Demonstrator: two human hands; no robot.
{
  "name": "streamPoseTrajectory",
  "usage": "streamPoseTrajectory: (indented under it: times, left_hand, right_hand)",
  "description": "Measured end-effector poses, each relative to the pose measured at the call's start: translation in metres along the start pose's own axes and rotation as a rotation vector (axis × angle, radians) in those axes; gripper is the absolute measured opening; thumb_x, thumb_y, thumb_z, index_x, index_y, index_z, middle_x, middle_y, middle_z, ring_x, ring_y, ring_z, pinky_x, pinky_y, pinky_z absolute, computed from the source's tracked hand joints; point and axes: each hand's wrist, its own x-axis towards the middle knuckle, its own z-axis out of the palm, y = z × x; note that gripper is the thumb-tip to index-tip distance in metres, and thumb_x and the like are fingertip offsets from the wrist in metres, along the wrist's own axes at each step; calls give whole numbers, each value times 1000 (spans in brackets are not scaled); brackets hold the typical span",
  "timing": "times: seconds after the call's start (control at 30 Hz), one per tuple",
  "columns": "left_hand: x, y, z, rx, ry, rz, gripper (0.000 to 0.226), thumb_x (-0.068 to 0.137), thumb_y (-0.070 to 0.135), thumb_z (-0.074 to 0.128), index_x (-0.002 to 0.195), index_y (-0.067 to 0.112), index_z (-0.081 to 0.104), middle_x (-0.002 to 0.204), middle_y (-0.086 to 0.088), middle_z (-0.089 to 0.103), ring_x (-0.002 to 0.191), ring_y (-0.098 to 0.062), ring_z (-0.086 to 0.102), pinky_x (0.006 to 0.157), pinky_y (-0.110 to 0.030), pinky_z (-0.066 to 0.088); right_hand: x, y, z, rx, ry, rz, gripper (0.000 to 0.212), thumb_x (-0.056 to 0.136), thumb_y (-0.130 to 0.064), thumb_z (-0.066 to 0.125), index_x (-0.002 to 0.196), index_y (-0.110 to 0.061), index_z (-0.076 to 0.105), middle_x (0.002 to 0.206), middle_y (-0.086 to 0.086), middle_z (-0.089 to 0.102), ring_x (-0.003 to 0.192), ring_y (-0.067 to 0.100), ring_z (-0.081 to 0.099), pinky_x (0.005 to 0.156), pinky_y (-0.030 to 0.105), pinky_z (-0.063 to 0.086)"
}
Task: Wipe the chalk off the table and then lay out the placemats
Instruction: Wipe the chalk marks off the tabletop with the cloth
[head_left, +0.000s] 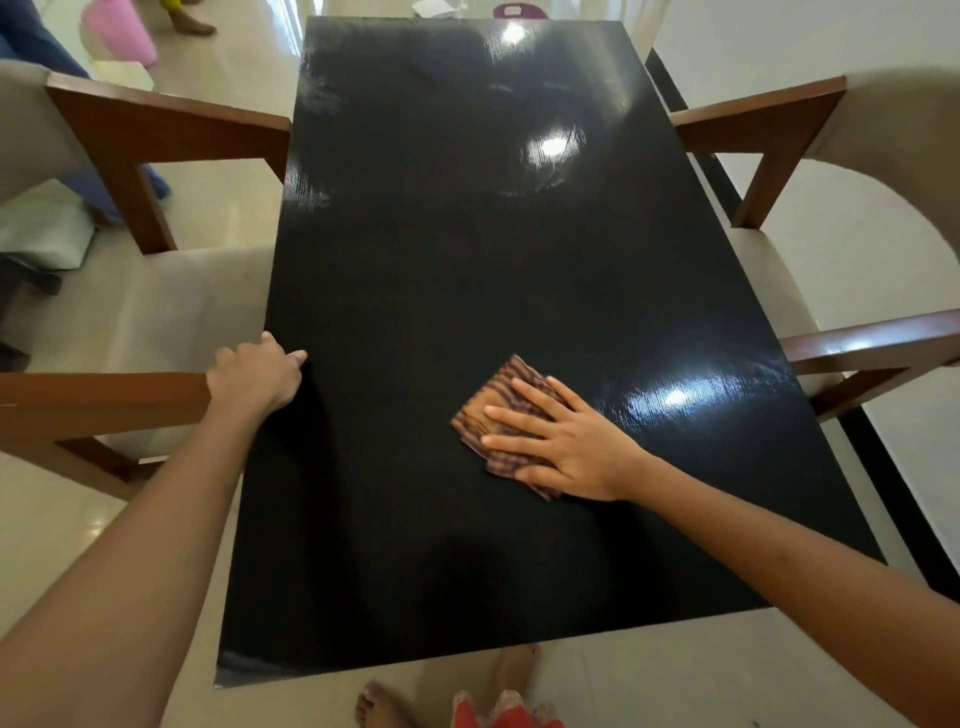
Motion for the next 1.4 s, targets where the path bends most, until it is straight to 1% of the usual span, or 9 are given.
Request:
streamPoseTrajectory:
  times: [0.13, 0.33, 0.53, 0.77, 1.03, 1.13, 1.23, 1.3, 1.4]
  left_hand:
    - [-2, 6, -3, 30, -18, -36, 62, 99, 48, 35, 147, 9, 29, 141, -22, 43, 129, -41, 38, 102, -49, 37]
    - [-8, 14, -5, 64, -16, -66, 64, 100, 47, 32, 150, 9, 21, 143, -22, 40, 131, -39, 36, 104, -46, 35]
    - [-12, 19, -3, 98, 1, -99, 70, 98, 52, 34, 150, 9, 20, 142, -22, 41, 129, -38, 38, 102, -45, 37]
    - [-12, 22, -3, 40, 0, -157, 71, 95, 56, 39, 150, 14, 22, 143, -21, 39, 130, -39, 37, 101, -48, 37]
    - [-28, 44, -8, 46, 31, -265, 65, 96, 59, 25, 149, 20, 28, 144, -22, 36, 132, -42, 31, 105, -52, 30]
    - [-42, 82, -6, -42, 155, -36, 67, 94, 64, 23, 149, 25, 26, 149, -20, 30, 138, -43, 22, 110, -55, 22]
    - [-51, 141, -5, -411, 151, 352, 71, 90, 65, 38, 148, 23, 32, 147, -15, 38, 138, -35, 26, 114, -48, 22]
    - [-71, 178, -14, -734, -11, 496, 75, 87, 62, 49, 149, 23, 31, 147, -10, 40, 137, -28, 32, 113, -43, 26]
    - [-101, 227, -31, -1072, -435, 502, 85, 81, 55, 63, 150, 25, 24, 144, -2, 43, 130, -20, 43, 101, -33, 36]
  right_hand:
    - [53, 6, -7, 69, 35, 187, 55, 97, -62, 9, 150, -47, 14, 161, -13, 13, 150, 27, -1, 118, 52, 1]
    - [97, 10, -19, 115, 56, 391, 60, 94, -58, 3, 151, -44, 9, 163, -10, 4, 149, 27, -11, 118, 54, -6]
    - [96, -34, -11, 111, 90, 144, 60, 95, -63, 27, 150, -43, 22, 161, -11, 14, 149, 30, -4, 117, 58, -1]
    - [86, -45, -3, 96, 90, -63, 55, 99, -57, 25, 151, -44, 13, 162, -12, 7, 148, 26, -14, 117, 54, -11]
    - [39, 29, -5, 171, 110, 323, 54, 96, -48, 18, 149, -41, 26, 160, -13, 17, 150, 26, 1, 119, 53, 0]
    - [22, 46, -22, 531, 204, 477, 42, 102, -33, 30, 140, -30, 47, 145, -7, 47, 142, 17, 31, 117, 38, 20]
    - [19, 63, -60, 1204, 339, 766, 28, 99, -19, 42, 110, -9, 65, 103, 3, 66, 99, 18, 61, 87, 25, 44]
    - [15, 76, -79, 1560, 395, 904, 30, 95, -21, 45, 98, 1, 65, 92, 7, 67, 87, 21, 61, 80, 32, 46]
    - [-10, 90, -98, 1952, 408, 1016, 34, 98, -31, 47, 76, -13, 67, 71, 1, 70, 66, 17, 66, 70, 31, 49]
